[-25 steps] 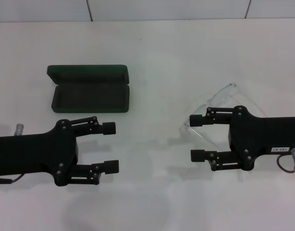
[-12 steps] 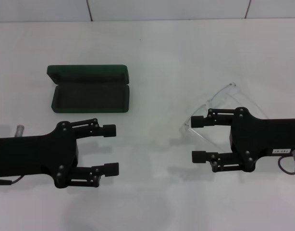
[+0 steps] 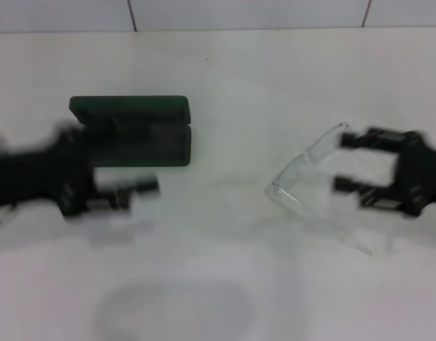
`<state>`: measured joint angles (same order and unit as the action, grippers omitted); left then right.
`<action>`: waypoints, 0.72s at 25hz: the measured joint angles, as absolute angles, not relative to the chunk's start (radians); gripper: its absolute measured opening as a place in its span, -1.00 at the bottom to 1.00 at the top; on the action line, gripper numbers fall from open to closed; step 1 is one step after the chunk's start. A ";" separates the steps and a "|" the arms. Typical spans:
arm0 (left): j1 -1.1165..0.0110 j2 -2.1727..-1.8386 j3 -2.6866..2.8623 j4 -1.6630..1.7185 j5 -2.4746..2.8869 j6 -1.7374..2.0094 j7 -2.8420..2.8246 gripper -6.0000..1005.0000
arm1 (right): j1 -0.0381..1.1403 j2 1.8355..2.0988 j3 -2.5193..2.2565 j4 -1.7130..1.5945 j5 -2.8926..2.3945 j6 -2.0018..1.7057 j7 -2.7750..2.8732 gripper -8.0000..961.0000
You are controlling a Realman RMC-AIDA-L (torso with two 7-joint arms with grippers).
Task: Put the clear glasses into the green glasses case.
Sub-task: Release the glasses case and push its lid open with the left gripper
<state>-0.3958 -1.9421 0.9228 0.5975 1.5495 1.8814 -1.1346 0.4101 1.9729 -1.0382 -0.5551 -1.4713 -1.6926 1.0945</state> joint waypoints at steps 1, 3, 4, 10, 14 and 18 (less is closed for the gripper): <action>-0.393 -1.943 0.891 0.629 1.524 1.884 -1.138 0.62 | 0.390 1.971 -0.991 -0.554 -1.471 -1.693 1.094 0.48; -0.397 -1.944 0.834 0.694 1.482 1.882 -1.136 0.62 | 0.348 1.968 -0.888 -0.552 -1.471 -1.703 1.094 0.48; -0.404 -1.945 0.809 0.737 1.473 1.876 -1.130 0.62 | 0.332 1.970 -0.846 -0.551 -1.471 -1.709 1.093 0.48; -0.478 -1.952 0.772 0.947 1.570 1.739 -1.093 0.62 | 0.271 1.981 -0.750 -0.522 -1.469 -1.738 1.090 0.48; -0.597 -2.000 0.777 0.981 1.841 1.491 -1.102 0.62 | 0.255 1.986 -0.749 -0.485 -1.470 -1.756 1.080 0.48; -0.704 -2.065 0.779 0.973 2.185 1.317 -1.112 0.61 | 0.254 1.986 -0.753 -0.454 -1.471 -1.769 1.074 0.48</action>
<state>-0.7038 -2.0652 0.7792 0.9726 2.1851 1.3166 -1.1116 0.2535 1.9859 -0.7530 -0.4542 -1.4708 -1.7686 1.0739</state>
